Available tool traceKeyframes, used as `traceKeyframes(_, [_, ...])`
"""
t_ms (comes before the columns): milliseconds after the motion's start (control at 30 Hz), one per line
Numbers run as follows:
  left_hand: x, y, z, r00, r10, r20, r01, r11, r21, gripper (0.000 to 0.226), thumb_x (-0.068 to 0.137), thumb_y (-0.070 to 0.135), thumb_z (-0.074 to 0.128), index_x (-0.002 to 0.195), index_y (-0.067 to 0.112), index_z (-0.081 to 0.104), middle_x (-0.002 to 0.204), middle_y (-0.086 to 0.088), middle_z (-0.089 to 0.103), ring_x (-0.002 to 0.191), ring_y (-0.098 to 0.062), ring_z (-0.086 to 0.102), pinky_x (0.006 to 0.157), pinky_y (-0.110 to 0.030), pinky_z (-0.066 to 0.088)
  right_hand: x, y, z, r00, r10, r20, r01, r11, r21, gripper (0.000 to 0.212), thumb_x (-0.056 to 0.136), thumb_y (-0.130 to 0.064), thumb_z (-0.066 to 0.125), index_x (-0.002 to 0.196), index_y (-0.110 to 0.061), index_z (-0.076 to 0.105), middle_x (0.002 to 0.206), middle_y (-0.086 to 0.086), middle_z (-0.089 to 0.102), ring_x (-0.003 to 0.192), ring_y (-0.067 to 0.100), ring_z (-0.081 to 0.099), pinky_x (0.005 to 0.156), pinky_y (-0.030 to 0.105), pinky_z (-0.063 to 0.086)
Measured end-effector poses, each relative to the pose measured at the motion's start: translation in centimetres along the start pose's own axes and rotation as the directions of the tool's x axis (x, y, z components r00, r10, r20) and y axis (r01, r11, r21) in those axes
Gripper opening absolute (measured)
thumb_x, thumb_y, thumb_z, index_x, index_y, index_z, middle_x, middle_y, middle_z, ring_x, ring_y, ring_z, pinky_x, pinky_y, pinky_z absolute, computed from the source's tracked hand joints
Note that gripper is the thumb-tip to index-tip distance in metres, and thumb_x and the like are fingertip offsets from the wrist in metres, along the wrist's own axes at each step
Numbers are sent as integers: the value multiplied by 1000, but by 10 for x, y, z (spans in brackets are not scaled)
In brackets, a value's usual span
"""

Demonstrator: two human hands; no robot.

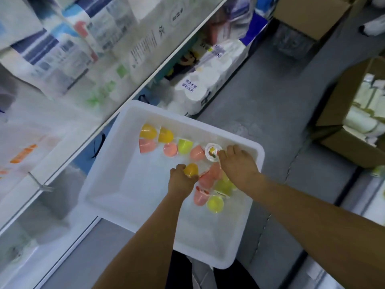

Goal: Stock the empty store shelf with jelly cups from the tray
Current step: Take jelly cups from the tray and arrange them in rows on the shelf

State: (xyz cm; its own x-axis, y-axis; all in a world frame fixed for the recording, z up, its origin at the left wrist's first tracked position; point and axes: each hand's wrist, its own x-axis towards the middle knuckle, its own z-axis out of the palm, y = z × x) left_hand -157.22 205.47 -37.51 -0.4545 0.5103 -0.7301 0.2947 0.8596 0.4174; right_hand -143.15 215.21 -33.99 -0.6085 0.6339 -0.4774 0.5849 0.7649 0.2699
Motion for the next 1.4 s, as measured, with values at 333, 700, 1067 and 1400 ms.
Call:
traceKeyframes(333, [-53,15,-61,997,-51,-50,35,957,-289,56,52,41,70,103,23,54,110,-12,56,89,-28,64,81,-43,57,-31,1,-78,985,155,70,-161,714,681,48,86,-47,55,128,-26,42,110,1,62,100,24,60,79,34,46])
traceKeyframes(700, [-184,46,-237,907,195,-374,-331,879,-344,47,92,25,57,134,15,40,121,-4,53,103,-18,53,76,-24,41,-73,-24,-283,998,4,63,-62,-151,987,18,94,-28,52,102,-28,69,59,9,65,43,16,50,47,23,36])
traceKeyframes(1067, [-327,27,-409,629,291,-721,-539,831,-135,19,90,34,59,107,28,58,96,12,58,85,-1,53,76,-20,44,-105,-83,-477,947,-122,-296,257,-261,930,16,94,-29,55,93,-14,57,71,21,62,46,19,48,45,24,29])
traceKeyframes(1400, [-396,-21,-518,365,231,-902,-494,869,22,37,78,50,69,107,27,66,103,17,63,95,-2,58,75,-19,43,-91,-177,-602,772,-111,-625,628,-10,778,47,76,-29,78,111,-16,48,98,4,66,74,13,60,62,25,48])
